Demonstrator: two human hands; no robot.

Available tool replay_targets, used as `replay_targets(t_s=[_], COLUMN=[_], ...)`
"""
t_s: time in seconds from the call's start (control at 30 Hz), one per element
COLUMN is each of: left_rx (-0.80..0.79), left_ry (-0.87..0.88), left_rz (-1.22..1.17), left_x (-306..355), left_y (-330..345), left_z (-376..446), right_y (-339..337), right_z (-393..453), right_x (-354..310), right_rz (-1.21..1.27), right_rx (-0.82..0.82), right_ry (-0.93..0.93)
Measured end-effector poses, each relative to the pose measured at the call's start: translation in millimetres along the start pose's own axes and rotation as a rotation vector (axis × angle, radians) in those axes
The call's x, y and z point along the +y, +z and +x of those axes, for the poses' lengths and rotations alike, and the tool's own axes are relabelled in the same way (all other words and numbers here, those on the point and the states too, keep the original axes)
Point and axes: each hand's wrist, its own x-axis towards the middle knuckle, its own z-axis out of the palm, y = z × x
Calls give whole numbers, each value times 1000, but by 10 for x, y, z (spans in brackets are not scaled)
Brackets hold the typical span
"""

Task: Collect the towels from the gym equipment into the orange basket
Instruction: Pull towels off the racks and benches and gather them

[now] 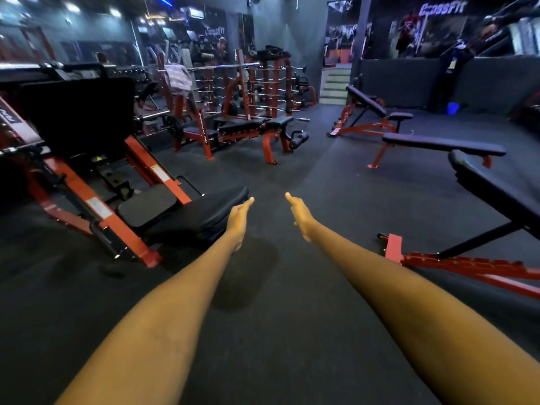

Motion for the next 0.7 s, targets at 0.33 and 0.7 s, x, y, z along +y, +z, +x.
replay_targets(t_s=[0.33, 0.7], left_rx=[-30, -106], left_ry=[4, 8], left_rz=[15, 80], left_x=[478, 784], left_y=[560, 1755], left_z=[2577, 4845], right_y=[-99, -707], right_z=[2448, 4724], right_x=[-672, -992], right_rz=[-23, -29], right_rx=[28, 54], right_ry=[-15, 23])
